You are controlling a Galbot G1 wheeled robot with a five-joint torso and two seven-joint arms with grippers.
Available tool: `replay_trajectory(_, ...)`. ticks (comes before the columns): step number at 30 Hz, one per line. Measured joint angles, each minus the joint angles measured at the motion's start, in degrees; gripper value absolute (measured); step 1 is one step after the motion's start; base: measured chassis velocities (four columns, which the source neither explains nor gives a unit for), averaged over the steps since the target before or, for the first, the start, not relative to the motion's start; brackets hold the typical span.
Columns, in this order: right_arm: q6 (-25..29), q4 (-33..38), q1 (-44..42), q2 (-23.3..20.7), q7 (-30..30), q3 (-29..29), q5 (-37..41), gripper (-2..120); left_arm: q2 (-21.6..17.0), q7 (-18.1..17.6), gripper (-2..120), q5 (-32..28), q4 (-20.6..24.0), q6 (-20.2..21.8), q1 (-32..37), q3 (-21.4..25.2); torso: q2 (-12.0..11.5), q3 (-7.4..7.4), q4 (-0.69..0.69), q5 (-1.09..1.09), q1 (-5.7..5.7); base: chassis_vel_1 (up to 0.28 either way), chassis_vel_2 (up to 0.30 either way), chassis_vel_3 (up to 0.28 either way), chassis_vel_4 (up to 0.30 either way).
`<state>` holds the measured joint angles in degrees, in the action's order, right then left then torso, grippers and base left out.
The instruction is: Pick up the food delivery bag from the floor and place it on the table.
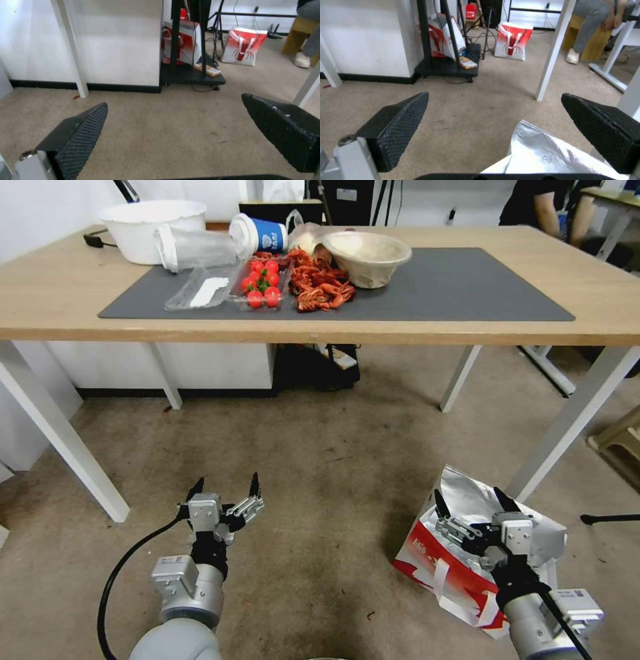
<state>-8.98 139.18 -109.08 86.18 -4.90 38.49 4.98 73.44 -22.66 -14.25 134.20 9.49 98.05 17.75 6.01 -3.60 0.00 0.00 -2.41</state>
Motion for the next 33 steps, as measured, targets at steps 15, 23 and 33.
replay_trajectory(15, 0.2, -0.4, -0.1, 0.2, -0.2, -0.5, -0.4, 100, -0.4, 0.0, 100, 0.0, 0.5, -0.1, 0.5, 0.3, -3.3, 2.96, 0.0, 0.0, 0.31, 0.0, 0.0, 0.0, 0.0)
replay_trajectory(23, 0.4, -0.7, 0.0, 0.1, -0.2, -0.5, -0.4, 100, -0.4, 0.0, 100, -0.1, 0.6, -0.1, 0.6, 0.4, -4.6, 3.6, -0.01, 0.0, 0.44, 0.0, 0.0, 0.0, 0.0)
replay_trajectory(33, 0.4, -1.0, 0.1, -0.1, -0.3, -0.5, -0.3, 100, -0.4, 0.2, 100, 0.0, 0.7, -0.1, 0.8, 0.4, -4.6, 3.6, -0.01, 0.0, 0.48, 0.0, 0.0, 0.0, 0.0)
